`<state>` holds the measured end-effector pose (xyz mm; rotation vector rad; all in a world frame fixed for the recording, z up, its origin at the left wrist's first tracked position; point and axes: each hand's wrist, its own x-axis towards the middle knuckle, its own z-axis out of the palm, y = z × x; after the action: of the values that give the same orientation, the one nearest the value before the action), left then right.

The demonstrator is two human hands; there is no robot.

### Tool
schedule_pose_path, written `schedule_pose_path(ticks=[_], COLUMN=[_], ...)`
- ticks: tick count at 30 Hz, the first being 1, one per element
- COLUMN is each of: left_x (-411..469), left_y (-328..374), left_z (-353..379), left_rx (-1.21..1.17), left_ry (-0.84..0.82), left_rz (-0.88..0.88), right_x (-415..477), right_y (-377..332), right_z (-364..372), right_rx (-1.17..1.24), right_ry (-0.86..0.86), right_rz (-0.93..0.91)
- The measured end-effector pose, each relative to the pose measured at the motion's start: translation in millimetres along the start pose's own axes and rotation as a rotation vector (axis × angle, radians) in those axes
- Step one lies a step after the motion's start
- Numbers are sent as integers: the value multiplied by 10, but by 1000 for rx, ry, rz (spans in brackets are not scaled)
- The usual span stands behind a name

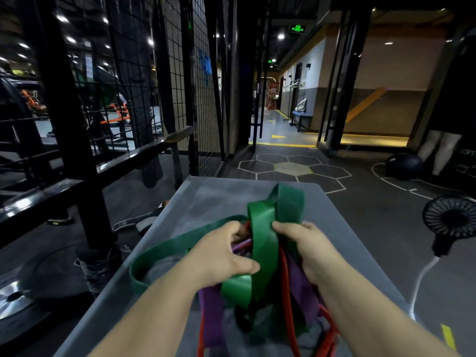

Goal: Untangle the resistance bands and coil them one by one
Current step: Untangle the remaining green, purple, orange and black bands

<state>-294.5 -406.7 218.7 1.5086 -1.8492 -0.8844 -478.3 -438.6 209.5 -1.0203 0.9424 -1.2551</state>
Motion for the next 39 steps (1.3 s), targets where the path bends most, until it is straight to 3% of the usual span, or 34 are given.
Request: schedule_pose_path(ticks=[7,11,17,20,23,28,30,33,39], left_x=[76,217,268,354,536,758,799,878,913], left_y=[137,361,1125,1294,1031,42,-249,-382,-211], left_z=[-466,-771,-1264,-1401,-1367,-1098,-1039,-1170,-1752], left_rx=[70,63,132,113,187,202,196,178,-55], left_ry=[68,239,532,598,531,421,433,563,933], left_rz=[45,49,366,460,332,85,14,-19,153], right_x=[141,194,219,366,643,816,782,820,865], right_y=[-702,-1121,-1830,-1989,-1796,-980,-772,-833,-1574], right_z=[-62,0,162,221,121,-351,-489,-630,-648], right_rx=[65,136,224,182,20,-576,-693,-537,27], right_ry=[70,66,0,-3,2,12,81,229,441], right_rz=[-32,-146,-298,-338,-131,221,321,262,-162])
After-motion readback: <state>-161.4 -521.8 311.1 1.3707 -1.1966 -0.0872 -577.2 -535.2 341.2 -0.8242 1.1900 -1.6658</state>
